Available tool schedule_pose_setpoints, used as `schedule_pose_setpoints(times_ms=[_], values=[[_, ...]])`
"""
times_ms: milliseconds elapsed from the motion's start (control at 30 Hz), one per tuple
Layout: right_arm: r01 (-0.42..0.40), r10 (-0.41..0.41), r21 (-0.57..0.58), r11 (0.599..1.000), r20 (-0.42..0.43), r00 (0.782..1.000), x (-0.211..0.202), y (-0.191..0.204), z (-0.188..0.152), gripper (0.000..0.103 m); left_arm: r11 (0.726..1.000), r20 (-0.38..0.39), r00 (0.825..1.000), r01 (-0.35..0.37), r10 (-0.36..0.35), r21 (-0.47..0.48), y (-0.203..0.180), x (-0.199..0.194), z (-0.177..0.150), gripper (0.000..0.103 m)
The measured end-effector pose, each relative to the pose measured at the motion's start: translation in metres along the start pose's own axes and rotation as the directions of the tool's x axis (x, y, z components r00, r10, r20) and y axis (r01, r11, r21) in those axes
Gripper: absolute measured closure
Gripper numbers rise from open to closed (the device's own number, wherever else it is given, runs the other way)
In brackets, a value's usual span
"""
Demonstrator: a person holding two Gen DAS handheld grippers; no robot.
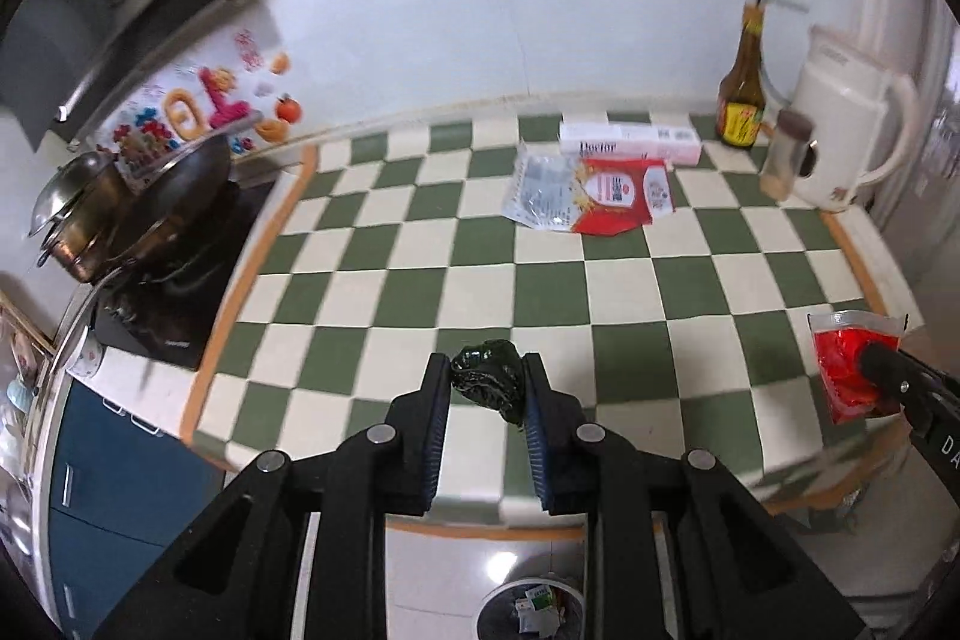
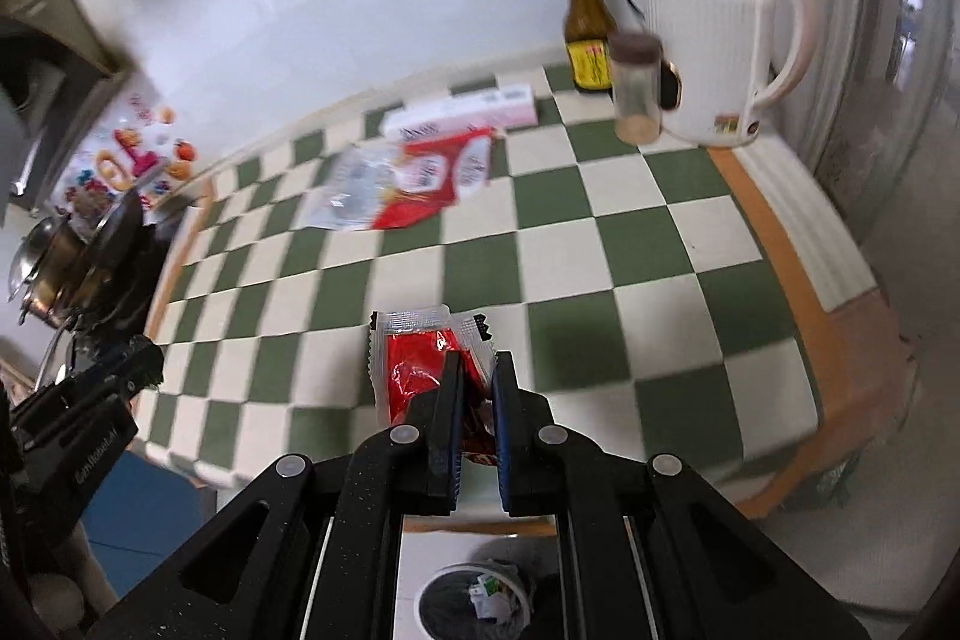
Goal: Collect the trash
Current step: 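Carry the chili and red packet over the trash bin and release both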
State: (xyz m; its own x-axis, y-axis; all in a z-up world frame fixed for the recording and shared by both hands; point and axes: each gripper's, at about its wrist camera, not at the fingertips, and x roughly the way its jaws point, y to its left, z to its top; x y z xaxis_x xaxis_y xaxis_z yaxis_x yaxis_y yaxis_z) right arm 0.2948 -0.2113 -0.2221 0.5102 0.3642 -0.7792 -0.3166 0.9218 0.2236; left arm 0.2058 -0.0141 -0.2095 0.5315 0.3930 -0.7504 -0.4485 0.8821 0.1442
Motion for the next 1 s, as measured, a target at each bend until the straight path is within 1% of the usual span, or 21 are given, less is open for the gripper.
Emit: schedule_pose_setpoints(times_ms=[100,200,300,367,433,500,600,633,700,733,767,800,833,900,933,967,1000], values=[[0.021,-0.020,-0.009,1.000,0.064,0.998,-0.049,0.027,-0.034,0.094,0.999,0.051,0.998,0.031,-0.031,-0.009,0.021,-0.034,-0.024,0.083],[0.025,-0.025,0.002,1.000,0.096,0.995,-0.087,0.047,-0.068,0.094,0.999,0.075,0.996,0.051,-0.051,-0.002,0.037,-0.059,-0.050,0.083],[0.026,-0.027,0.012,1.000,0.089,0.996,-0.115,0.064,-0.107,0.094,0.998,0.061,0.996,0.069,-0.069,0.005,0.050,-0.073,-0.077,0.083],[0.028,-0.029,0.008,1.000,0.066,0.997,-0.126,0.073,-0.132,0.094,0.996,0.029,0.996,0.085,-0.085,0.010,0.054,-0.076,-0.095,0.083],[0.037,-0.037,0.005,0.999,0.021,0.999,-0.129,0.079,-0.160,0.094,0.996,-0.003,0.996,0.089,-0.089,0.025,0.054,-0.073,-0.114,0.083],[0.048,-0.048,0.006,0.999,-0.024,0.999,-0.123,0.078,-0.186,0.094,0.995,-0.054,0.994,0.093,-0.091,0.037,0.051,-0.061,-0.135,0.083],[0.057,-0.056,0.008,0.998,-0.107,0.993,-0.099,0.070,-0.219,0.094,0.996,-0.130,0.989,0.072,-0.066,0.046,0.046,-0.032,-0.170,0.083],[0.055,-0.052,0.014,0.998,-0.143,0.988,-0.085,0.065,-0.233,0.094,0.997,-0.164,0.985,0.063,-0.054,0.052,0.044,-0.017,-0.183,0.083],[0.064,-0.060,0.015,0.998,-0.208,0.976,-0.057,0.054,-0.258,0.094,0.997,-0.249,0.968,0.054,-0.040,0.050,0.041,0.017,-0.213,0.083],[0.070,-0.063,0.020,0.997,-0.240,0.969,-0.041,0.049,-0.271,0.094,0.997,-0.301,0.953,0.057,-0.041,0.043,0.039,0.039,-0.230,0.083],[0.074,-0.063,0.030,0.997,-0.277,0.959,-0.023,0.042,-0.285,0.094,0.998,-0.333,0.942,0.059,-0.043,0.039,0.037,0.054,-0.242,0.083],[0.083,-0.068,0.035,0.996,-0.321,0.945,0.001,0.033,-0.306,0.094,0.997,-0.368,0.929,0.060,-0.041,0.041,0.034,0.075,-0.259,0.083],[0.089,-0.072,0.035,0.995,-0.339,0.938,0.015,0.028,-0.316,0.094,0.997,-0.394,0.918,0.063,-0.040,0.045,0.031,0.090,-0.273,0.083],[0.107,-0.082,0.043,0.993,-0.390,0.917,0.058,0.012,-0.353,0.094,0.996,-0.467,0.883,0.076,-0.050,0.038,0.024,0.132,-0.309,0.083],[0.113,-0.083,0.048,0.992,-0.406,0.910,0.071,0.007,-0.364,0.094,0.995,-0.504,0.861,0.093,-0.066,0.028,0.020,0.152,-0.327,0.083],[0.121,-0.081,0.064,0.991,-0.434,0.897,0.095,-0.003,-0.385,0.094,0.994,-0.535,0.841,0.107,-0.081,0.018,0.017,0.168,-0.342,0.083],[0.123,-0.077,0.072,0.990,-0.454,0.888,0.111,-0.007,-0.399,0.094,0.993,-0.568,0.818,0.116,-0.094,0.004,0.013,0.189,-0.360,0.083]])
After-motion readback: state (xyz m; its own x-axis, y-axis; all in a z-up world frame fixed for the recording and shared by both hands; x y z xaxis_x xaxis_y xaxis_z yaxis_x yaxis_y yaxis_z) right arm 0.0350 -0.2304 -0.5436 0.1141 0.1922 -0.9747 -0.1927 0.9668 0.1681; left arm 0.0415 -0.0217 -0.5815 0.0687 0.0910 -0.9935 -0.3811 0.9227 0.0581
